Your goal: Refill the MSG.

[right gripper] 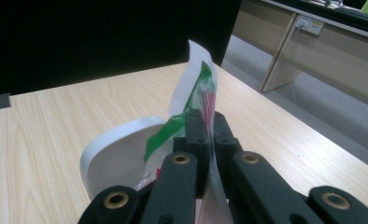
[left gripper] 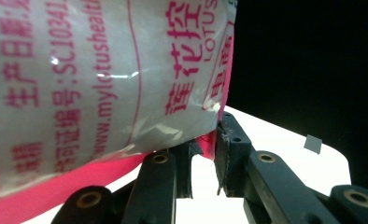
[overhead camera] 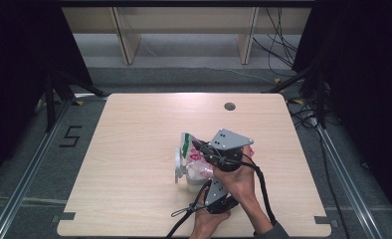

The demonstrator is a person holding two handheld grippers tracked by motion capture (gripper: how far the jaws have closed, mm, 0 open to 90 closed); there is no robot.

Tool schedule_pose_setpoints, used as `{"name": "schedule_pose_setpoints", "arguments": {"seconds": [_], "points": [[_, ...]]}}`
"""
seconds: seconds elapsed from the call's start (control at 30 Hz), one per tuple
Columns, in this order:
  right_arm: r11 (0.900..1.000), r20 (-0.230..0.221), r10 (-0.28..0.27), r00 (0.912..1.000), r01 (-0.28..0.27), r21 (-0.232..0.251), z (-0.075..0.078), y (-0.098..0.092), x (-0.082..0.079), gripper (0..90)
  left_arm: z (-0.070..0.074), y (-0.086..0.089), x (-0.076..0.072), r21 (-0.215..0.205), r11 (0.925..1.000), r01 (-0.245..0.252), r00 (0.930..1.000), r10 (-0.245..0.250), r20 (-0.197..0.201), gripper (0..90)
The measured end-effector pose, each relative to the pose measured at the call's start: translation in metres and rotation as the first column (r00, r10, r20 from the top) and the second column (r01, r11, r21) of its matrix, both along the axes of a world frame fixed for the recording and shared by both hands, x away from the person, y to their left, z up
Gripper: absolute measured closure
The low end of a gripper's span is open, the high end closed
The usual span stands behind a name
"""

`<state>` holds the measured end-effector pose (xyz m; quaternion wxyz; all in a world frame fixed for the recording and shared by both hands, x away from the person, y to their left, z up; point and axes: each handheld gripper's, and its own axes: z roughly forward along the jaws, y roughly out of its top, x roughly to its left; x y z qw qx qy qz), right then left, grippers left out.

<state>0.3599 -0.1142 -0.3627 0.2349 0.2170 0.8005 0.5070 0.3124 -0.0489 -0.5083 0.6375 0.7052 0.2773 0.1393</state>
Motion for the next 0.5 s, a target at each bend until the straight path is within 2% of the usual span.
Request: {"name": "schedule_pose_setpoints", "arguments": {"seconds": [0.03, 0.07, 0.1, 0.13, 0.33, 0.4, 0.43, 0.5], "points": [[1.000, -0.004, -0.003, 1.0000, 0.003, -0.002, -0.0004, 0.0005, -0.0005, 90.0, -0.0001, -0.0002, 0.0001, -0.001, 1.0000, -0.002, 1.0000, 0.002, 0.000, 77.5], [1.000, -0.023, 0.001, 0.9997, -0.001, -0.003, -0.0003, 0.0005, -0.0012, 90.0, -0.0012, -0.0013, 0.0012, -0.025, 0.9997, 0.008, 0.9999, -0.008, 0.010, 77.5], [1.000, -0.006, 0.002, 1.0000, -0.002, -0.003, 0.0001, 0.0000, -0.0008, 90.0, -0.0011, -0.0011, 0.0010, -0.023, 0.9997, 0.009, 0.9999, -0.008, 0.010, 77.5], [1.000, 0.002, 0.000, 1.0000, 0.000, 0.002, 0.0003, 0.0000, -0.0006, 90.0, 0.0003, 0.0002, -0.0002, -0.002, 1.0000, 0.001, 1.0000, -0.001, -0.001, 77.5], [1.000, -0.012, -0.001, 0.9999, 0.001, -0.002, -0.0005, 0.0004, -0.0006, 90.0, -0.0008, -0.0004, 0.0007, -0.019, 0.9998, 0.003, 1.0000, -0.003, 0.004, 77.5], [1.000, 0.010, 0.005, 0.9999, -0.005, 0.001, 0.0008, 0.0008, -0.0015, 90.0, 0.0008, 0.0005, 0.0006, -0.011, 0.9999, 0.002, 1.0000, -0.002, -0.001, 77.5], [1.000, 0.008, 0.006, 0.9999, -0.006, 0.004, 0.0009, 0.0016, -0.0017, 90.0, 0.0000, -0.0005, 0.0017, -0.023, 0.9997, 0.008, 1.0000, -0.008, 0.004, 77.5], [1.000, 0.013, -0.005, 0.9999, 0.005, -0.007, -0.0008, 0.0022, -0.0006, 90.0, -0.0007, -0.0008, 0.0010, -0.011, 0.9999, 0.000, 1.0000, 0.000, -0.005, 77.5]]}}
